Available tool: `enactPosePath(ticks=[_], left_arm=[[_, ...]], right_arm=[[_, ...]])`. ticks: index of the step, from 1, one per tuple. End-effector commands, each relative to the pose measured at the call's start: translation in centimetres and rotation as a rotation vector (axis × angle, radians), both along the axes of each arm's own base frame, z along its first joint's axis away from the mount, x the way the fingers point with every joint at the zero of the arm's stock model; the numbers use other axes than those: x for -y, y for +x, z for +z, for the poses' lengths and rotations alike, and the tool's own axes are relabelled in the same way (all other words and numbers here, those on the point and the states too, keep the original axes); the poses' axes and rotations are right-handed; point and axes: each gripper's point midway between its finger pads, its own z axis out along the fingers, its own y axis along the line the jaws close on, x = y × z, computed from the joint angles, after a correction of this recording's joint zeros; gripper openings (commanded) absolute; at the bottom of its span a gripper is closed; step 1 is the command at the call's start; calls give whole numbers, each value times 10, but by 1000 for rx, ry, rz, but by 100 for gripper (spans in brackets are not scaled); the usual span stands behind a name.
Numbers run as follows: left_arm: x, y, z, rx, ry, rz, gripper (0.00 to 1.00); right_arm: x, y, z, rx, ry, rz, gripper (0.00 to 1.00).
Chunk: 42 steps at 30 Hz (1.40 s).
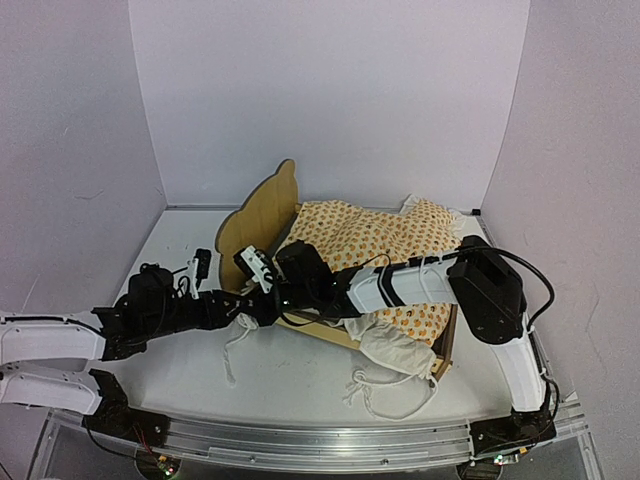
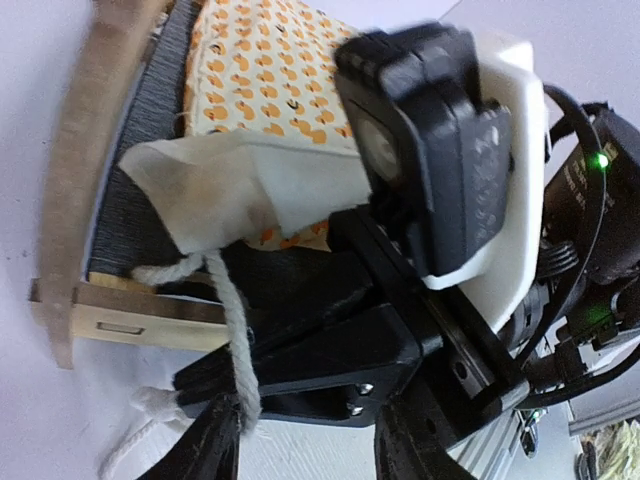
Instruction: Set up the pet bed
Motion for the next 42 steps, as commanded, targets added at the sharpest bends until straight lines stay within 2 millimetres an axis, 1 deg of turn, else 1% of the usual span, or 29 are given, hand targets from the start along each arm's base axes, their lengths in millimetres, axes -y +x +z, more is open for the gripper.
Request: enactPosePath(ticks=[1,3,6,8,10,11,13,14,16,21,24,28,32,35,38,42], left_arm=[[-34,7,-3,-171,-109,144,51],[-51,9,-11,-262,-126,213,53],[-64,12,-7,-318,-148,283,57],[-68,16,-6,-361,-153,308,57],[-65,20,-5,-390,-181,296,55],[-61,24,-1,-389,-211,275,52],[-55,25,-4,-409,-249,236,41],[-55,27,-7,-417,-256,233,38],[-56,33,-8,-418,-267,245,35],[-54,40,9,-397,-353,255,39],[-51,41,13,-406,-387,247,41],[-44,41,6,-470,-412,229,38],[-44,40,0,-507,-431,239,34],[-42,40,-4,-533,-432,239,34],[-36,40,-9,-562,-420,218,35],[-30,39,-26,-637,-401,218,36]], right_arm=[[-8,8,28,11,120,16,0],[-7,9,26,4,119,16,0],[-6,9,24,-1,118,18,0],[-6,9,24,-2,120,21,0],[-7,8,25,-3,122,24,0],[-8,8,25,-3,123,25,0],[-8,9,26,-3,125,26,0],[-9,9,26,-4,127,27,0],[-8,8,26,-4,126,29,0],[-10,5,26,-12,129,46,0],[-12,5,26,-17,132,54,0],[-14,3,27,-24,140,63,0],[-14,4,28,-27,143,65,0],[-15,3,29,-27,147,67,0],[-15,4,29,-23,149,61,0],[-14,5,34,-13,161,53,0]])
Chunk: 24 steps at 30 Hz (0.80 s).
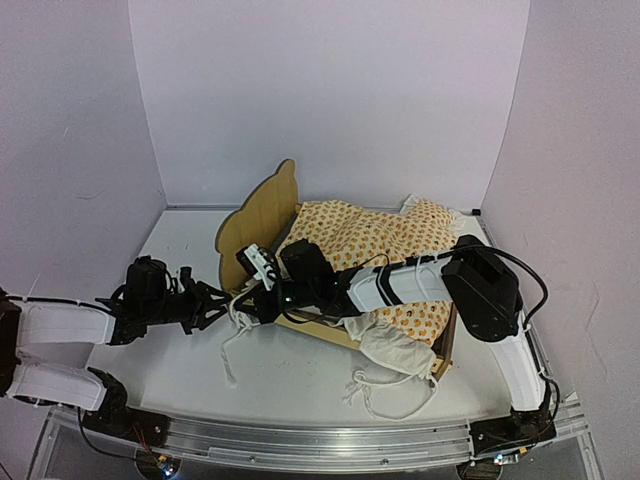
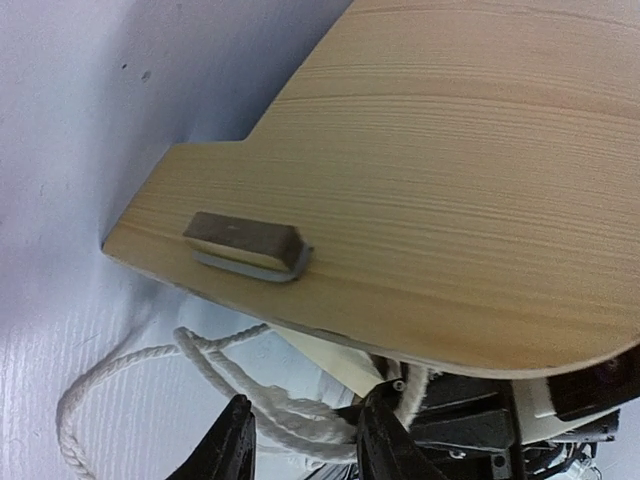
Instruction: Set up the pet bed
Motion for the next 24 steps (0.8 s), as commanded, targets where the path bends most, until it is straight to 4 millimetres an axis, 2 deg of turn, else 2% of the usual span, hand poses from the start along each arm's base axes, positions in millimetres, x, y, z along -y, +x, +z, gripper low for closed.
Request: enactPosePath(ticks=[1,10,15,18,22,24], left_arm=[[13,5,9,-15,-49,-29,36],[22,8,14,-8,-59,-47,35],[22,8,17,-12,-78,-35,45],[22,8,19,-16,-91,-27,48],[27,6,20,-32,-117,-28,48],[29,6,22,-39,-140,-29,43]], right_arm=[[-10,5,33,50,95,0,0],[-12,4,28,35,91,12,0],[-10,-1,23,26,83,25,0],[-8,-3,22,33,77,25,0],[-10,-5,19,32,74,36,0],[-12,-9,18,33,73,48,0]])
